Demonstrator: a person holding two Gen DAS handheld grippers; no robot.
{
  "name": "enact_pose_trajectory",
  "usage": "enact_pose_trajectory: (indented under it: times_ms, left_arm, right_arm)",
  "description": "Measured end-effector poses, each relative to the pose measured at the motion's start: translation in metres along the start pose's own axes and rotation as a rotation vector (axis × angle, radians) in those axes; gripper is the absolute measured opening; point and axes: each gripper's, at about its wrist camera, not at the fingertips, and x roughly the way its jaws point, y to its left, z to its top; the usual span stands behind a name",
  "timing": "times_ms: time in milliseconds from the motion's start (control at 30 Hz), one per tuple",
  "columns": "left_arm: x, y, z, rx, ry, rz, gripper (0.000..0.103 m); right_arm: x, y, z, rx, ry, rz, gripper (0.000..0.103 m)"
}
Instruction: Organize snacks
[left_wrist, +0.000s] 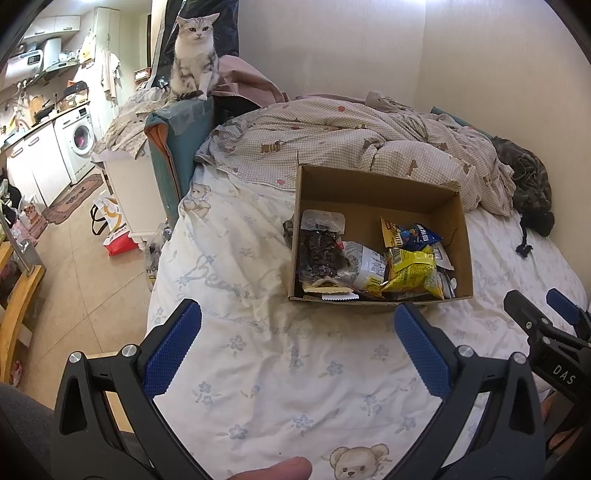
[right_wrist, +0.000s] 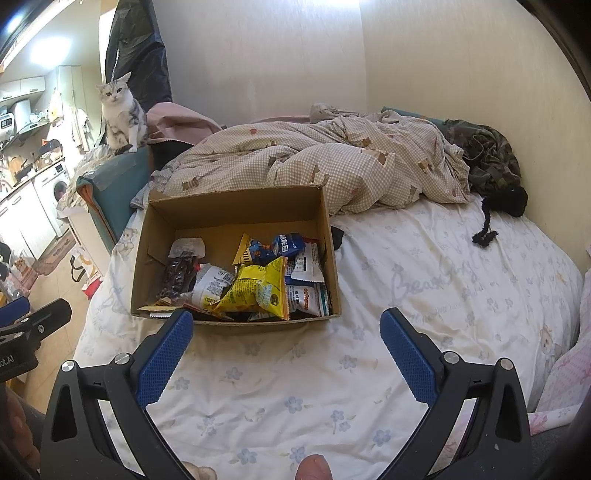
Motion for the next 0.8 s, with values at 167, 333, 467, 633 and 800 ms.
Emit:
enact_pose_trajectory:
  times_ms: [167,333,467,633,800]
  left_arm:
    - [0.0003,0.0002,0.0001,0.001,0.000,0.000,0.103]
    - [0.0002,0.0001,0.0002,0.002,0.001,0.000,0.103]
    - [0.0004,0.0005,0.0000,0.001,0.000,0.004,0.103]
    - [0.0012,0.0020,-0.0008,0.000,0.000,0.005,0.103]
    - [0.0023,0.0043,-0.0027,-0.003,-0.009,0.001,0.103]
  right_arm:
    - [0.0002,-0.0003,-0.0001,-0.002,0.000,0.001,0.103]
    - [0.0001,0.0001,0.0003,-0.003,-0.001,0.000,0.103]
    - [-0.0006,0.0010,0.0016,0.000,-0.007,0.001,0.103]
    - [0.0003,0.0010,0.0035,0.011,-0.011,0.000,0.103]
    - [-0.0001,0.0013,0.0034,0.011,-0.012,0.001,0.103]
